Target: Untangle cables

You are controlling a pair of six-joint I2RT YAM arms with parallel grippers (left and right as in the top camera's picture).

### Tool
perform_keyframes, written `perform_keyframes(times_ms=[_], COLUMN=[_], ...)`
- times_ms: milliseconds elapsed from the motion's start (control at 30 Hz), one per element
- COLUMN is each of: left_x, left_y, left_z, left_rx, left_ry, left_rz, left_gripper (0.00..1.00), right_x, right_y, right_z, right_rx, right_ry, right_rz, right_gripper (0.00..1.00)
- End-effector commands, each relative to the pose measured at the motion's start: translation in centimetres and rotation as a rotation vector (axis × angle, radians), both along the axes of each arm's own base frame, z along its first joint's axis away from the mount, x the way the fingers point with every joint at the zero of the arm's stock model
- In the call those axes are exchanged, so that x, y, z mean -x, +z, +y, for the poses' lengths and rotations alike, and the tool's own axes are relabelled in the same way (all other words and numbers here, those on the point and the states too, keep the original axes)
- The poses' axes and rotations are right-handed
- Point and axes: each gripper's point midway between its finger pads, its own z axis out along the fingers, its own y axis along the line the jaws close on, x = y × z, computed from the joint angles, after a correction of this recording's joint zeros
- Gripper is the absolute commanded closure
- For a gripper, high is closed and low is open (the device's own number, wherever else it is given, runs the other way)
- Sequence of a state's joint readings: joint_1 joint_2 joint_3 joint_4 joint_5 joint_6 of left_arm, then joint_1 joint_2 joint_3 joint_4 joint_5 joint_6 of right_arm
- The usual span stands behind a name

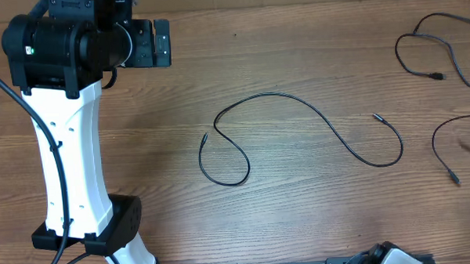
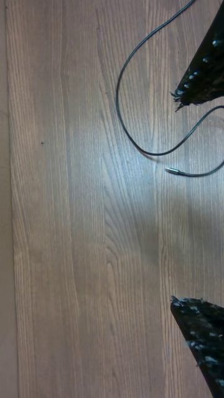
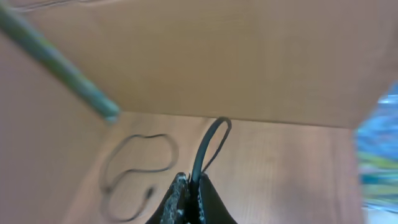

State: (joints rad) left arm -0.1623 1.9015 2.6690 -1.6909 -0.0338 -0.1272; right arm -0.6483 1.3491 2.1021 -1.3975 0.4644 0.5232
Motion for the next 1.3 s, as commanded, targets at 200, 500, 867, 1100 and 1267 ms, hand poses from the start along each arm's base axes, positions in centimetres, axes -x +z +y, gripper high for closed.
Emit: perform_keyframes(times_ms=[200, 500, 867, 1100, 1267], left_x=[-0.2, -0.2, -0.2, -0.2, -0.2], left_y=[-0.4, -0.4, -0.4, -0.4, -0.4], left_z=[-0.3, -0.3, -0.3, -0.3, -0.3], left_rx=[-0.004, -0.005, -0.004, -0.004, -0.003], left_ry=[-0.020, -0.020, -0.020, -0.020, -0.020], left_rz=[0.010, 0.010, 0.010, 0.010, 0.010], left_gripper=[0.01, 0.01, 0.00, 0.00, 0.00], right_x=[-1.1, 2.7, 3.4, 1.7, 0.1], right_y=[-4.6, -9.7, -15.6, -22.4, -28.2], right_z=[-6.4, -12.3, -14.4, -15.0, -15.0], right_rx=[-0.037, -0.209, -0.390, -0.470, -0.519], right_ry=[-0.180, -0.324, -0.306, -0.260, -0.205], right_rz=[0.204, 0.231, 0.198, 0.197, 0.159], right_gripper=[0.96, 0.96, 0.96, 0.96, 0.96])
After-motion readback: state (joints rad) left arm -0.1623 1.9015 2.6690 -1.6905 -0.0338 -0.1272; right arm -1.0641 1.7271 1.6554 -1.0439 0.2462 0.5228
